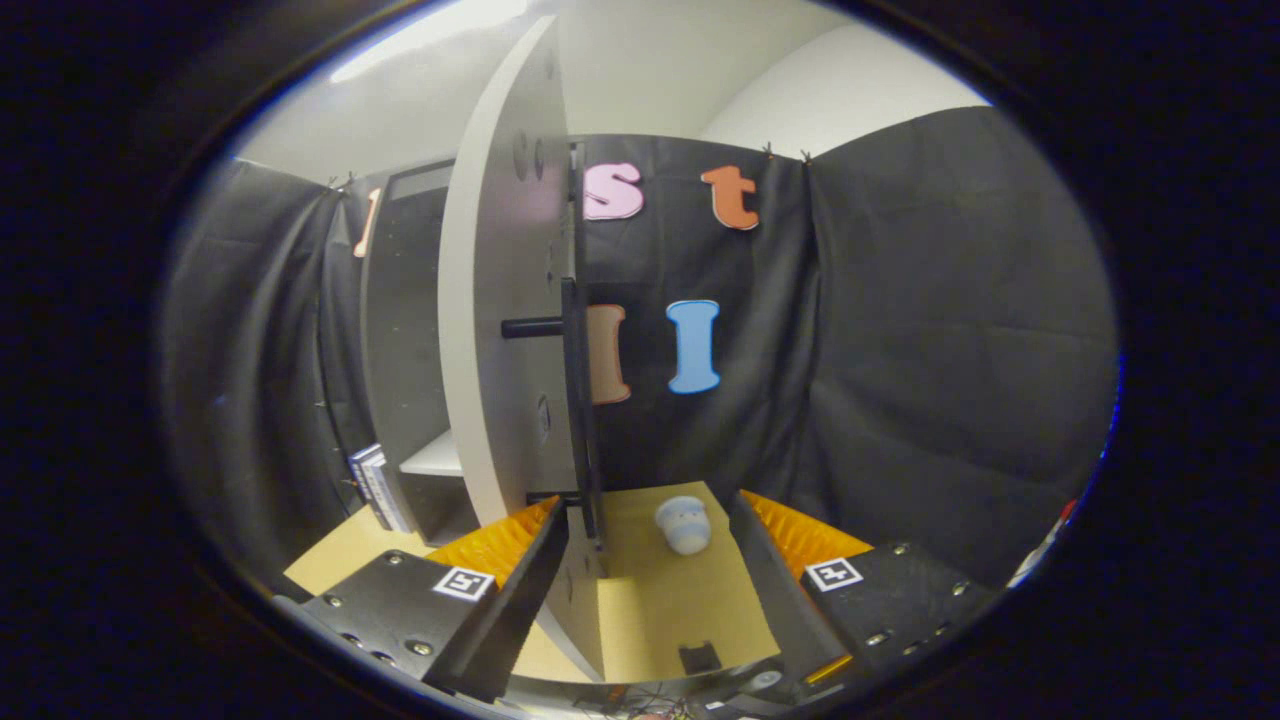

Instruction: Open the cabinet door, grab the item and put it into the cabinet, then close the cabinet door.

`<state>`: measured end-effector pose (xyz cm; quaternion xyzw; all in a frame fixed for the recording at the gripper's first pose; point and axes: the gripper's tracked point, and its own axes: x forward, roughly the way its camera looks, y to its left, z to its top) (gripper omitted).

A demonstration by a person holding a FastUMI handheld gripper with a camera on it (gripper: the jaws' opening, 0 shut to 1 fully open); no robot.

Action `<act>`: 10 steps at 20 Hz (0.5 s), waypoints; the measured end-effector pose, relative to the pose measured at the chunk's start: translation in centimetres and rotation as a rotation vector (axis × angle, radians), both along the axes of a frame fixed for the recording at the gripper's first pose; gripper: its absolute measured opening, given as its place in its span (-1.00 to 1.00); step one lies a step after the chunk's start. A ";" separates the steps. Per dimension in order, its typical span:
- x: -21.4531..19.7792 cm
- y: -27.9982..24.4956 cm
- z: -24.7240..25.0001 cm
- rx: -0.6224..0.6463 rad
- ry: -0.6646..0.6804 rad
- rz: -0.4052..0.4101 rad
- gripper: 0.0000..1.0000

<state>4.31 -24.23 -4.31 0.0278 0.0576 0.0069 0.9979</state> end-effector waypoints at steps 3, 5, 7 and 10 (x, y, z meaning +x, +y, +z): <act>0.3 3.3 0.0 0.020 0.005 0.079 0.95; 0.4 5.8 0.0 0.032 0.009 0.126 0.95; 0.6 7.6 0.2 0.030 0.010 0.155 0.95; 1.2 10.4 0.1 0.023 0.015 0.199 0.95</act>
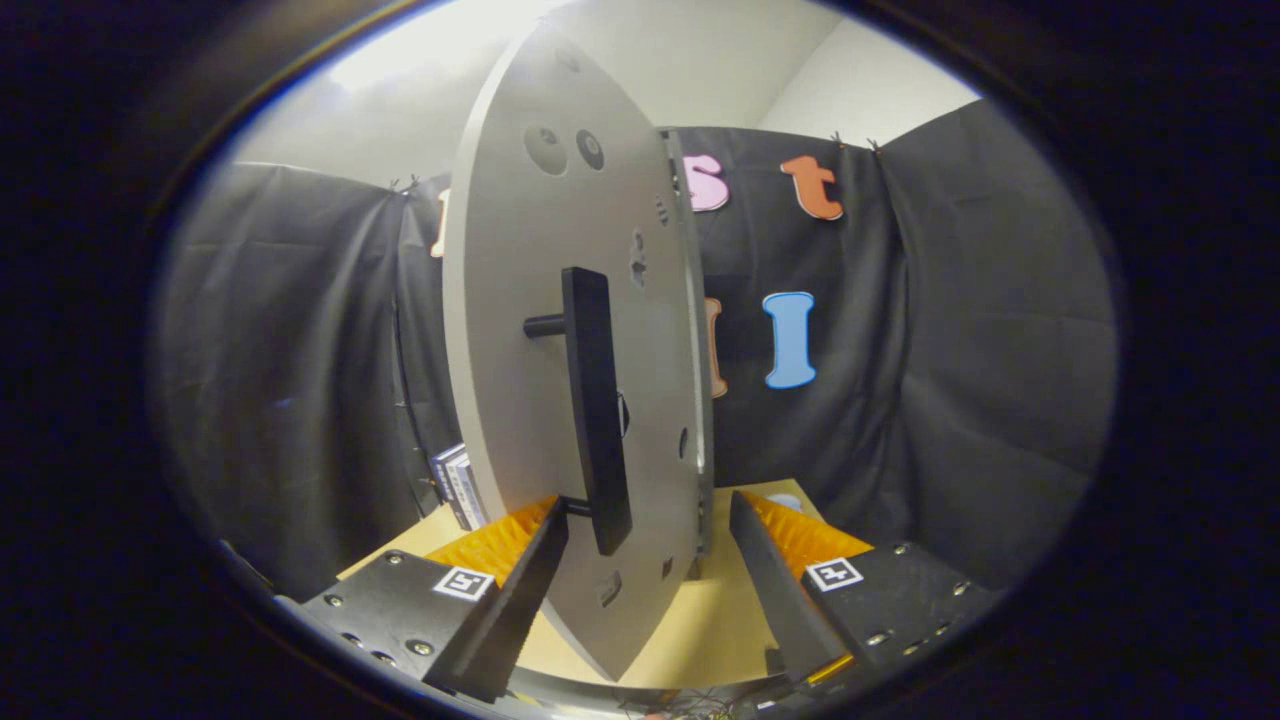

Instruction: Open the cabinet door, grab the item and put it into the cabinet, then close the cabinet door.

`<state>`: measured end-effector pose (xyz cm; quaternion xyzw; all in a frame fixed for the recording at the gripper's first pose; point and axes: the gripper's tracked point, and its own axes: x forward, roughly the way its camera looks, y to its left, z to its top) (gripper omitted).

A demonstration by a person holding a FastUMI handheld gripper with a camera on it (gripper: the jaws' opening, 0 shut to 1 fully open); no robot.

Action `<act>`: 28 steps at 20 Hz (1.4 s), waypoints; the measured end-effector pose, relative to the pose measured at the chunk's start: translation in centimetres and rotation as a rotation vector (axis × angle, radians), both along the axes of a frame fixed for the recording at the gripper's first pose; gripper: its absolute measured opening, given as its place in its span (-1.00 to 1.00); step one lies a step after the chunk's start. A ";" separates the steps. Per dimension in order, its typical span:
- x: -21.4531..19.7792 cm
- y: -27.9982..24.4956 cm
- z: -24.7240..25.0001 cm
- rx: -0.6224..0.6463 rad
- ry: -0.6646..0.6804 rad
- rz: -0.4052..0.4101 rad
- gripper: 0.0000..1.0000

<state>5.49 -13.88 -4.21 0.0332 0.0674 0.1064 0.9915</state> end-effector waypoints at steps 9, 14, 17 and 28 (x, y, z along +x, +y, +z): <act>2.3 7.4 -0.3 0.013 0.012 0.104 1.00; 5.5 12.8 -0.7 0.026 0.021 0.167 1.00; 7.9 16.0 -0.9 0.022 0.012 0.191 1.00; 16.7 25.2 -0.3 -0.067 -0.088 0.168 1.00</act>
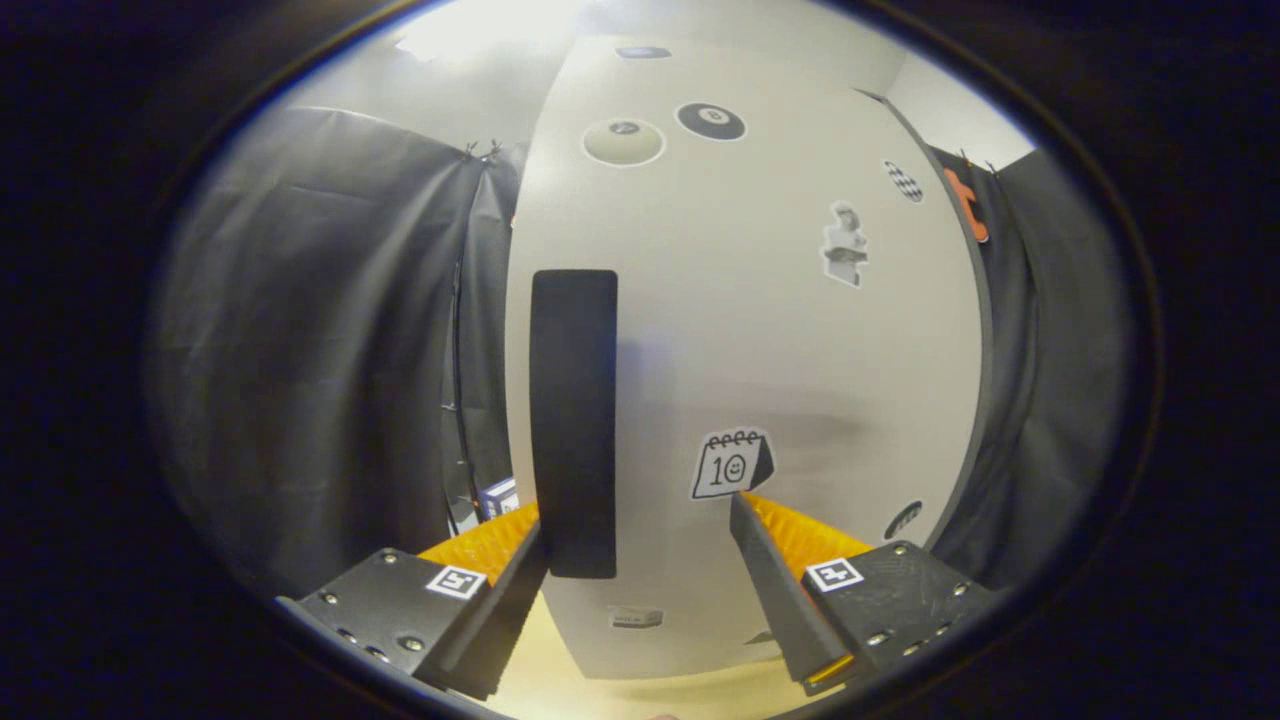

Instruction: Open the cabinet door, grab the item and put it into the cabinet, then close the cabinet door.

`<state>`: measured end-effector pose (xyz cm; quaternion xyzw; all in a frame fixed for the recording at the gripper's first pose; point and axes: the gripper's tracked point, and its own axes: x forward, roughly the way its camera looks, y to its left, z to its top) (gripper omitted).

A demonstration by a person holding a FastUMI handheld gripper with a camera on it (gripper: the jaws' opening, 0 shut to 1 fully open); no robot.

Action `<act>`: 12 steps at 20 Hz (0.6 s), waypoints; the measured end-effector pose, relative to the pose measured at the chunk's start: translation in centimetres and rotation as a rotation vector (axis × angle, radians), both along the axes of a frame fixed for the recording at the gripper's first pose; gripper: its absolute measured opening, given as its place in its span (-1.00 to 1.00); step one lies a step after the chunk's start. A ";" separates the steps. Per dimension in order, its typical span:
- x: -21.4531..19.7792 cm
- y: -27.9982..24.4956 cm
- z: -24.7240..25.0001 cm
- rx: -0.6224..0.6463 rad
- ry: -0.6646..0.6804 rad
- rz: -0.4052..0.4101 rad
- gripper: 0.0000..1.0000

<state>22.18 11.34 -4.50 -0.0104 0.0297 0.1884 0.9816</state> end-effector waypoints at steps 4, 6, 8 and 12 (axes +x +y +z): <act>2.4 1.3 -0.1 -0.006 -0.014 -0.050 1.00; 3.5 1.7 -0.3 0.003 -0.024 -0.088 1.00; 4.7 2.0 -0.4 0.003 -0.027 -0.116 1.00; 6.2 2.4 -0.3 0.008 -0.044 -0.167 1.00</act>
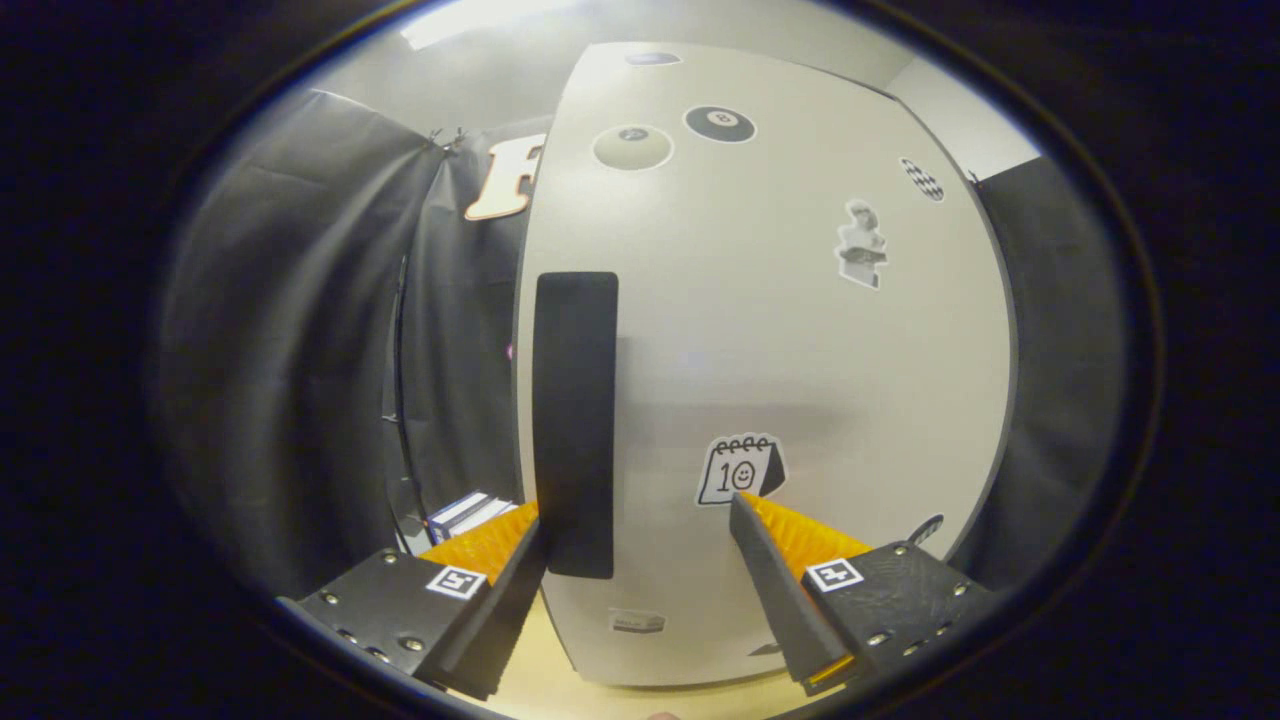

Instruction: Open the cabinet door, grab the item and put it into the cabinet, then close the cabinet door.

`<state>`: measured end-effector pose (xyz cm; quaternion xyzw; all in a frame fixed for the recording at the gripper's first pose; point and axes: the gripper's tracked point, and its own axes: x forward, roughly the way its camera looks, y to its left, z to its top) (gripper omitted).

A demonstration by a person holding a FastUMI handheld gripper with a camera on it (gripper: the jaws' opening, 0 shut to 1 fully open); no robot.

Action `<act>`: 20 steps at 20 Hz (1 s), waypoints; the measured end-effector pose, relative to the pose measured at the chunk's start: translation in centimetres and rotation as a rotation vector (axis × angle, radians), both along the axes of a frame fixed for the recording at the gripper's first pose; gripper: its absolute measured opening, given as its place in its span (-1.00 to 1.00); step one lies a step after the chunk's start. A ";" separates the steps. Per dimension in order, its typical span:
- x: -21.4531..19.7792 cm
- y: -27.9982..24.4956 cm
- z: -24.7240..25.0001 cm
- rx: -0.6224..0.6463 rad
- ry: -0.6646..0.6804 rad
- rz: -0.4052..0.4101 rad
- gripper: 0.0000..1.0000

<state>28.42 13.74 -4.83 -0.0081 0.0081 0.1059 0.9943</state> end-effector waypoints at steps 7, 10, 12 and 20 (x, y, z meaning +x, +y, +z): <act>0.6 0.1 0.0 0.009 -0.026 -0.058 1.00; 0.6 0.3 -0.2 0.022 -0.003 -0.048 1.00; -0.3 0.1 0.1 0.051 0.016 -0.040 1.00; -9.6 -2.1 1.4 0.037 0.016 -0.089 1.00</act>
